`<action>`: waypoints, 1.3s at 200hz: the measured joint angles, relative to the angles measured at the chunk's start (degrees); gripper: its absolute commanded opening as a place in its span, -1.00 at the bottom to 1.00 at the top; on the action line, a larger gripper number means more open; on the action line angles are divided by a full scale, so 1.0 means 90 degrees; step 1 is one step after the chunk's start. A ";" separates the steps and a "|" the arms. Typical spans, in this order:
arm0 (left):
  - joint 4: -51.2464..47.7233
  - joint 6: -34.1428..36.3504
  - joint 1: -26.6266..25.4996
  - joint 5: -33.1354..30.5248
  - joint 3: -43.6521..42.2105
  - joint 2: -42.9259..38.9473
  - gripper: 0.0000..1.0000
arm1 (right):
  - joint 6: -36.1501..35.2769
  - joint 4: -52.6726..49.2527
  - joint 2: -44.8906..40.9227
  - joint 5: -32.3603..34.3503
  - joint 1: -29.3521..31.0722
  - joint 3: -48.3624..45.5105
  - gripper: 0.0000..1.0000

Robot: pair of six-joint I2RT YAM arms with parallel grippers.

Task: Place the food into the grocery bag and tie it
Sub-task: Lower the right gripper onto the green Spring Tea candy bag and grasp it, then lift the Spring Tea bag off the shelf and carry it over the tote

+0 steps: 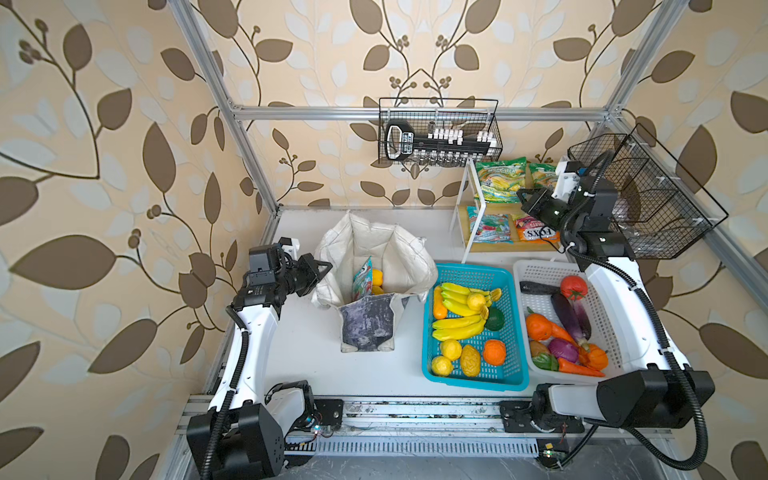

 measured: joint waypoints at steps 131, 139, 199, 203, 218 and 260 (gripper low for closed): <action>0.0007 -0.0002 0.0039 0.0090 -0.0022 0.0000 -1.00 | -0.0063 -0.0464 0.0206 -0.0588 0.0257 0.1673 -1.00; 0.0007 -0.0002 0.0039 0.0090 -0.0022 0.0000 -1.00 | -0.0073 -0.0486 0.0206 -0.0585 0.0323 0.1693 -1.00; 0.0216 -0.0146 0.0041 0.0265 -0.0104 0.0100 -1.00 | -0.0607 -0.0976 0.0029 0.0104 0.2047 0.1965 -1.00; 0.0245 -0.0163 0.0039 0.0291 -0.0119 0.0126 -1.00 | -0.0634 -0.1008 0.0010 0.0165 0.2159 0.1987 -1.00; 0.0308 -0.0245 0.0041 0.0355 -0.0134 0.0214 -1.00 | -0.0746 -0.1037 -0.0044 0.0391 0.2618 0.2059 -1.00; 0.0330 -0.0282 0.0039 0.0410 -0.0141 0.0223 -1.00 | -0.0988 -0.1054 0.0027 0.0872 0.3764 0.2079 -1.00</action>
